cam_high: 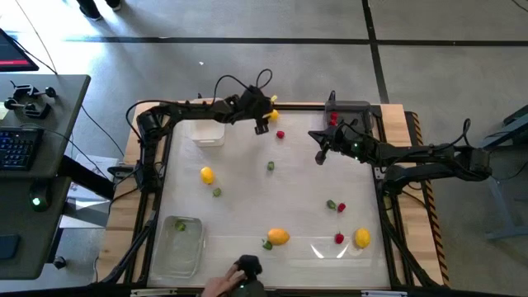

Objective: Sort produce into baskets
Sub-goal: Put the lemon into the white bin

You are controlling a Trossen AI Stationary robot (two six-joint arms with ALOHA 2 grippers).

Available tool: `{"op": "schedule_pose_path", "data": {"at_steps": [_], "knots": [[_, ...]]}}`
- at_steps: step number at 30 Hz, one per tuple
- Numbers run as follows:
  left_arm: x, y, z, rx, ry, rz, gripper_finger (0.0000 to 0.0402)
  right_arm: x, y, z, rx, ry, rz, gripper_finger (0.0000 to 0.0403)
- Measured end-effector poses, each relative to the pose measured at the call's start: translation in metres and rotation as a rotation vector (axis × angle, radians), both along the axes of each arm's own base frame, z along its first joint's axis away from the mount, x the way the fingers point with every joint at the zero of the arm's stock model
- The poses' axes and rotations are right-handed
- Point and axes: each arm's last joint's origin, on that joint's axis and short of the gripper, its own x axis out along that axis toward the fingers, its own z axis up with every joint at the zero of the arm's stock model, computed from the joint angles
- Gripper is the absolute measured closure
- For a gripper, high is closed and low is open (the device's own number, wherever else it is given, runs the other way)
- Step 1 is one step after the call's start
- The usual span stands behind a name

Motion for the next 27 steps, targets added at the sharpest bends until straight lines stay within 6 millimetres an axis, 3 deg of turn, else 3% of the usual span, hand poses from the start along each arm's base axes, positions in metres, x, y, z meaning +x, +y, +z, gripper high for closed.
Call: {"op": "schedule_pose_path", "data": {"at_steps": [9, 14, 27], "knots": [[0.001, 0.006, 0.020, 0.060, 0.179, -0.123, 0.0163, 0.000, 0.000, 0.000, -0.003, 0.002, 0.001, 0.0402], [0.008, 0.012, 0.029, 0.046, 0.197, -0.147, 0.0163, 0.000, 0.000, 0.000, -0.003, 0.001, 0.001, 0.0402], [0.024, 0.026, -0.001, -0.025, 0.340, -0.218, 0.0163, 0.000, 0.000, 0.000, -0.013, 0.005, 0.016, 0.0402]]}}
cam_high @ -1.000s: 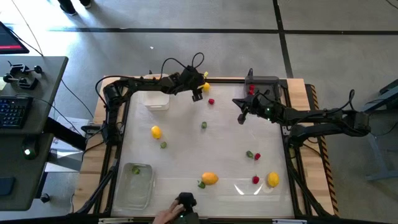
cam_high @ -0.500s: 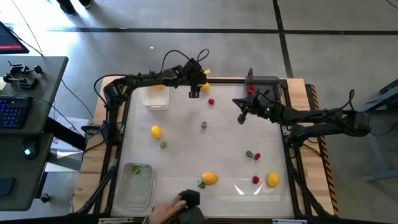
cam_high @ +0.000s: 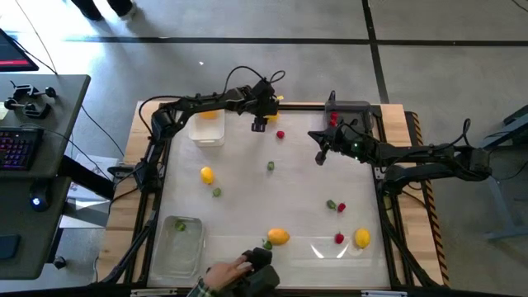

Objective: Sort produce into baskets
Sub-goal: Put the lemon into the white bin

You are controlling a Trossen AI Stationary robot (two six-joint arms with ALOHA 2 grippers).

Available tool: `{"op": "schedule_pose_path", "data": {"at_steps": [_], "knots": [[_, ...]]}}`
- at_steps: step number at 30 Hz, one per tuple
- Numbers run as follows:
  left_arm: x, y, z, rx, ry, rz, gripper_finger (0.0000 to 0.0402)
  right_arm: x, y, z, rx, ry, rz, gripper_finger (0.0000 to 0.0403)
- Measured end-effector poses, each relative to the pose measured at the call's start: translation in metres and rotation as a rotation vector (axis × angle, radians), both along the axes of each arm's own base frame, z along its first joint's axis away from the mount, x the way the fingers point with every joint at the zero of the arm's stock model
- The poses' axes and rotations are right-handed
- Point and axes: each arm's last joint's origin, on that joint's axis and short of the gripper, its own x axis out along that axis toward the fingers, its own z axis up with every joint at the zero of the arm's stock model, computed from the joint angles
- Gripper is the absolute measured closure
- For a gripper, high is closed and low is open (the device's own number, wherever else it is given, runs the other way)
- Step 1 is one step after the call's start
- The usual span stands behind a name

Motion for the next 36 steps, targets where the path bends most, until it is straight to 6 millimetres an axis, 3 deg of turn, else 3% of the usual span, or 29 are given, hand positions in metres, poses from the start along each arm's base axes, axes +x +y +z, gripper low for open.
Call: {"op": "schedule_pose_path", "data": {"at_steps": [9, 14, 24, 29, 36], "knots": [[0.003, 0.004, -0.018, 0.002, 0.034, -0.043, 0.0163, 0.000, 0.000, 0.000, 0.004, 0.002, 0.012, 0.0402], [0.000, 0.007, -0.018, -0.001, 0.040, -0.032, 0.0169, 0.000, 0.001, 0.000, 0.006, 0.002, 0.020, 0.0402], [-0.010, 0.005, -0.015, 0.059, 0.192, -0.006, 0.0236, 0.000, 0.001, 0.000, 0.005, 0.003, 0.021, 0.0402], [-0.018, -0.010, 0.002, 0.099, 0.315, 0.006, 0.0276, 0.000, 0.001, -0.002, -0.004, 0.022, 0.025, 0.0402], [-0.042, -0.028, 0.065, -0.021, 0.140, 0.082, 0.0304, -0.001, 0.001, -0.004, -0.002, 0.050, 0.027, 0.0402]]}}
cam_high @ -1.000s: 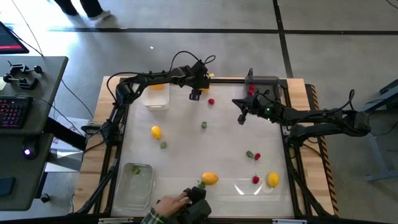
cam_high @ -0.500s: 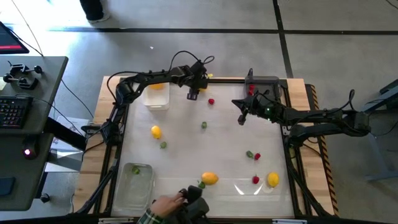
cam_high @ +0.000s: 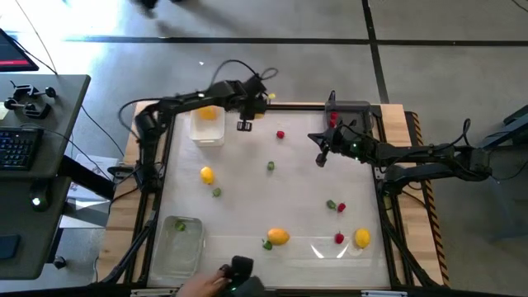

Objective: Sort produce into baskets
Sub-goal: Put the lemon into the white bin

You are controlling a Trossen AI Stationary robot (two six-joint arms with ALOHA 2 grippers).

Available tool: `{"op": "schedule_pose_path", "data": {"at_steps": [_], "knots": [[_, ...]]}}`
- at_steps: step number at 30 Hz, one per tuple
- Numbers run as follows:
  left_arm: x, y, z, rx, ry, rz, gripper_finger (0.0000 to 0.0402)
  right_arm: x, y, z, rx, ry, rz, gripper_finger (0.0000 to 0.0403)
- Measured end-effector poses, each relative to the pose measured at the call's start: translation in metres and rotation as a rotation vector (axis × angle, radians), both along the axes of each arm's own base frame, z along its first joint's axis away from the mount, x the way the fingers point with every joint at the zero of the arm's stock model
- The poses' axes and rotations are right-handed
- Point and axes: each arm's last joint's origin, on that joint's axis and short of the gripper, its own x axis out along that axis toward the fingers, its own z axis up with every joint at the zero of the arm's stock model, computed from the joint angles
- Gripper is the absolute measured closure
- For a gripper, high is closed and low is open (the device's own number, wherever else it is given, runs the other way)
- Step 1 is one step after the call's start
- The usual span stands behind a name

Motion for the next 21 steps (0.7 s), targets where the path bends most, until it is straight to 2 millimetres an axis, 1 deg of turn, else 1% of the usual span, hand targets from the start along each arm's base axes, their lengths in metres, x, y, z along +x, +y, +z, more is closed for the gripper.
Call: {"op": "schedule_pose_path", "data": {"at_steps": [3, 5, 9, 11, 15, 17, 19, 21], "knots": [[-0.018, -0.011, 0.028, -0.006, -0.078, 0.034, 0.0306, 0.000, 0.000, 0.000, 0.001, 0.002, 0.000, 0.0402], [-0.033, -0.021, 0.043, 0.009, -0.105, 0.041, 0.0307, 0.000, 0.000, -0.001, 0.004, 0.011, 0.000, 0.0402], [-0.064, -0.041, 0.068, 0.029, -0.176, 0.123, 0.0307, -0.002, 0.001, -0.005, 0.023, 0.047, -0.002, 0.0402], [-0.084, -0.052, 0.075, 0.038, -0.189, 0.175, 0.0307, -0.002, 0.001, -0.007, 0.030, 0.066, -0.002, 0.0402], [-0.120, -0.072, 0.070, 0.067, -0.168, 0.251, 0.0307, -0.002, 0.001, -0.007, 0.028, 0.069, -0.004, 0.0402], [-0.136, -0.076, 0.064, 0.088, -0.151, 0.288, 0.0307, -0.002, 0.001, -0.007, 0.027, 0.068, -0.005, 0.0402], [-0.150, -0.079, 0.053, 0.090, -0.104, 0.299, 0.0307, -0.002, 0.001, -0.007, 0.027, 0.067, -0.005, 0.0402], [-0.159, -0.079, 0.041, 0.088, -0.048, 0.279, 0.0307, -0.002, 0.001, -0.006, 0.024, 0.058, -0.005, 0.0402]]}}
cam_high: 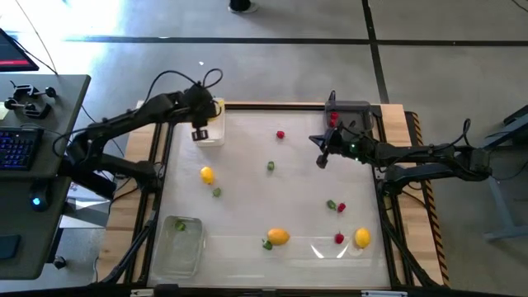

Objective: Sort produce into baskets
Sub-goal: Put the lemon into the white bin

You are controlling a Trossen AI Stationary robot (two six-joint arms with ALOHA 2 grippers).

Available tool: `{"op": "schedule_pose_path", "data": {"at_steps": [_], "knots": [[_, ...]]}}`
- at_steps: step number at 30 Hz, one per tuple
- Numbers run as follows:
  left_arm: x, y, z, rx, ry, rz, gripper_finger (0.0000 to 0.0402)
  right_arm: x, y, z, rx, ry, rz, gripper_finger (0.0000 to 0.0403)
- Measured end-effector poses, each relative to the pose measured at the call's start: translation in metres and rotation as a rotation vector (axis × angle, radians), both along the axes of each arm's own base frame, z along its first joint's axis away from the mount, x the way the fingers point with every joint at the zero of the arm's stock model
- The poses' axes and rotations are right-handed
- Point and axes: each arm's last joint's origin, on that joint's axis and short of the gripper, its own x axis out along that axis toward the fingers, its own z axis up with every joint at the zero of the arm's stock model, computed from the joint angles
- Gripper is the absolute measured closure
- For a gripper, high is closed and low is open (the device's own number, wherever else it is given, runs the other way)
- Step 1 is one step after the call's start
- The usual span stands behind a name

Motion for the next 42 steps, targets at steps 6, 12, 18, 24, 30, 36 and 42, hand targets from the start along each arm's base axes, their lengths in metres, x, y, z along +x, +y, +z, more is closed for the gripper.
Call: {"op": "schedule_pose_path", "data": {"at_steps": [6, 12, 18, 24, 30, 36, 42], "knots": [[-0.001, 0.017, -0.024, -0.010, 0.057, -0.009, 0.0307, 0.001, 0.000, 0.003, -0.007, -0.029, -0.001, 0.0402], [0.006, 0.042, -0.055, -0.051, 0.157, 0.015, 0.0307, 0.001, 0.000, 0.002, -0.006, -0.027, -0.001, 0.0402], [0.006, 0.053, -0.079, -0.100, 0.275, 0.069, 0.0307, 0.001, 0.000, 0.002, -0.007, -0.019, 0.000, 0.0402], [0.006, 0.050, -0.076, -0.170, 0.232, 0.154, 0.0307, 0.001, 0.000, 0.002, -0.009, -0.017, 0.001, 0.0402], [0.011, 0.052, -0.060, -0.231, 0.068, 0.353, 0.0307, 0.001, 0.000, 0.002, -0.010, -0.017, 0.001, 0.0402], [0.005, 0.047, -0.056, -0.316, -0.038, 0.708, 0.0307, 0.001, 0.000, 0.002, -0.008, -0.019, 0.000, 0.0402], [0.001, 0.050, -0.056, -0.308, -0.105, 0.885, 0.0307, 0.001, 0.000, 0.002, -0.009, -0.025, 0.000, 0.0402]]}}
